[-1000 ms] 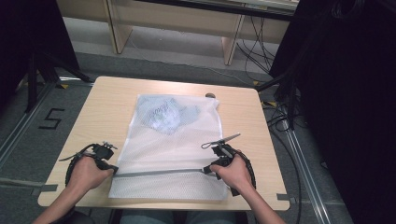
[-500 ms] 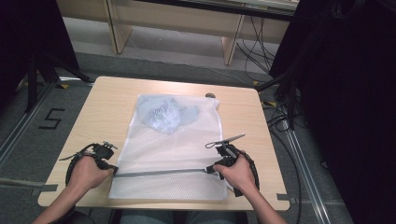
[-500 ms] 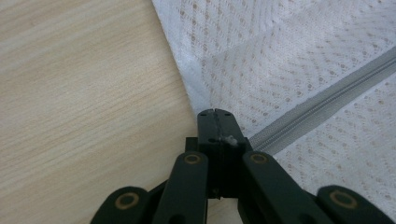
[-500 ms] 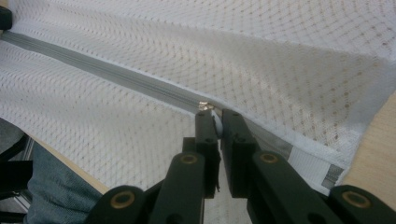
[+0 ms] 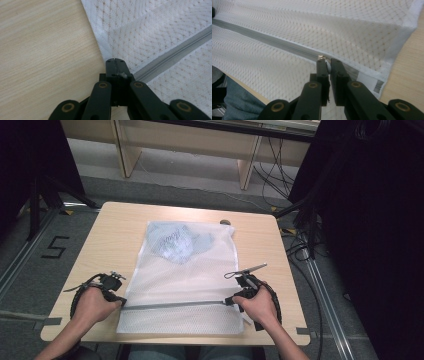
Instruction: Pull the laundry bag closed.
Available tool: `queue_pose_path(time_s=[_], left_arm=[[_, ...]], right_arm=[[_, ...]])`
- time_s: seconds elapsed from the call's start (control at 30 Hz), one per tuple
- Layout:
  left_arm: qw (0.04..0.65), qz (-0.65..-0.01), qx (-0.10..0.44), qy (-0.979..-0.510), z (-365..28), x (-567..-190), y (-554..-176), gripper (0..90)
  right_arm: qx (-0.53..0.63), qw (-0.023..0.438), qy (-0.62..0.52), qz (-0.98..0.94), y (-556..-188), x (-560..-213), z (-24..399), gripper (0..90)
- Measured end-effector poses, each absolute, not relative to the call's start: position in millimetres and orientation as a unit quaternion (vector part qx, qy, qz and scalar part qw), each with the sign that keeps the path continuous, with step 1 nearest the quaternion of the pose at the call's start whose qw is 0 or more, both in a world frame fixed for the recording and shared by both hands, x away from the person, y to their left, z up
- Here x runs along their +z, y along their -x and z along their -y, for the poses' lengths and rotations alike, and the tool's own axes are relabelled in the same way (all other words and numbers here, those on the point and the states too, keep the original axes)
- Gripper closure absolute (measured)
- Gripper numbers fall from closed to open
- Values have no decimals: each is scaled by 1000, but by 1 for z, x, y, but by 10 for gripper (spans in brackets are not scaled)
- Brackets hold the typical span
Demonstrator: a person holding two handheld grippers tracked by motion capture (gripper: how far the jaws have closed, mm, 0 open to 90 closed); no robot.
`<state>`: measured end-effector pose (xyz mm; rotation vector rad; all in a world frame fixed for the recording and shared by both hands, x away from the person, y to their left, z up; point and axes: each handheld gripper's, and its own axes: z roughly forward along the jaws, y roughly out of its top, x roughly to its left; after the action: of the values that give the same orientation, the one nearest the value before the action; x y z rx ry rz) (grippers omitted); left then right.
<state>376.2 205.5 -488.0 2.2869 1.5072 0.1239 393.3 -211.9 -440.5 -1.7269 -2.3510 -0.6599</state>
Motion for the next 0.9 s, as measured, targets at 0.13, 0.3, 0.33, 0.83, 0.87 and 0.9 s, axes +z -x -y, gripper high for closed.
queue_pose_path(time_s=[0.13, 0.3, 0.33, 0.83, 0.87, 0.9], left_arm=[[201, -540, 44, -816, -206, -488, -376, 897], [200, -539, 44, -817, -205, -488, -376, 897], [198, -538, 44, -818, -205, -488, -376, 897], [199, -538, 44, -818, -206, -488, -377, 897], [199, -538, 44, -818, -206, -488, -377, 897], [198, -537, 44, -819, -206, -488, -377, 897]], right_arm=[[-218, 73, 582, 780, -392, -439, 215, 864], [-219, 78, 584, 778, -392, -439, 220, 864], [-221, 73, 583, 779, -392, -439, 221, 865], [-223, 74, 590, 772, -392, -436, 231, 865], [-222, 79, 590, 772, -392, -436, 232, 864], [-224, 78, 591, 771, -391, -436, 232, 864]])
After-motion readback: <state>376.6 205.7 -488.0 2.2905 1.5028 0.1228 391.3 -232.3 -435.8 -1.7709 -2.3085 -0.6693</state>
